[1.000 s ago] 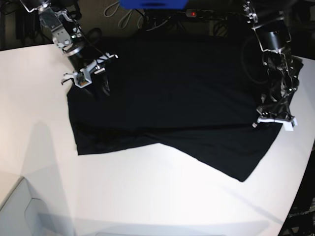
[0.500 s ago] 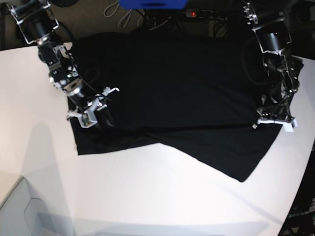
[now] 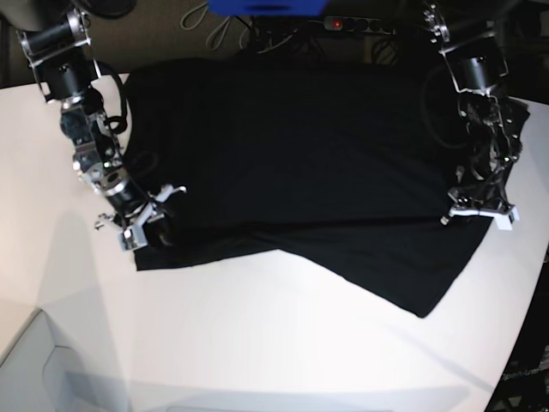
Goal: Layout the t-shirt on the table in an organized manner, then fold the t-shirt properly
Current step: 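Pull the gripped shirt edge with the right gripper to unfold it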
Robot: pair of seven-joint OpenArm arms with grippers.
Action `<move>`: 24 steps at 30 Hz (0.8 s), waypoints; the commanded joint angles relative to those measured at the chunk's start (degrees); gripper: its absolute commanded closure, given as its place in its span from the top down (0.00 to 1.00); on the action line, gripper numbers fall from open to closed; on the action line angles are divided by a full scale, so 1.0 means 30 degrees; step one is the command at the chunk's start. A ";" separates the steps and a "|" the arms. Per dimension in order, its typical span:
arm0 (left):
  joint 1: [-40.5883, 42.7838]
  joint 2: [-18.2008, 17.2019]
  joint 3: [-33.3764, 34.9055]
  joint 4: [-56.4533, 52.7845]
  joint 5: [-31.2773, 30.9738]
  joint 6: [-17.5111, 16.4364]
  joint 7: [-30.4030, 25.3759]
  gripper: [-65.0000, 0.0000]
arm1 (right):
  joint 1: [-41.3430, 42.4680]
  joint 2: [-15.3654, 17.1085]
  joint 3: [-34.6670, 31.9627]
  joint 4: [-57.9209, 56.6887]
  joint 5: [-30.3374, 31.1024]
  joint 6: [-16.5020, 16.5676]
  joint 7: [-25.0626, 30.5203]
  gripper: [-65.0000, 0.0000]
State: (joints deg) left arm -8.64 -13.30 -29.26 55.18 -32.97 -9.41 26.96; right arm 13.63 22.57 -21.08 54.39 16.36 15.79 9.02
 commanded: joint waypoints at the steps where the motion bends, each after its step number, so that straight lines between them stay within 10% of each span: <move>1: 0.0200 -0.0094 0.0008 -0.0239 0.1071 0.1129 0.1401 0.00 | 0.0893 -0.0035 0.0097 -0.0533 0.0071 -0.0004 0.0526 0.24; 14: 0.0288 -0.0094 0.0008 -0.0268 0.1071 0.1129 0.1401 0.00 | 0.7926 -0.0797 0.0097 -0.5603 0.0071 -0.0092 0.0702 0.25; 24: 0.0200 -0.0094 0.0008 -0.0209 0.1071 0.1129 0.1401 0.00 | 0.5523 0.1254 -0.1808 -0.1149 0.0041 0.0025 0.0497 0.25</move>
State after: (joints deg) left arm -8.60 -13.32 -29.26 55.18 -32.75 -9.23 26.92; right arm 28.27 25.34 -26.81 49.78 16.12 15.99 8.97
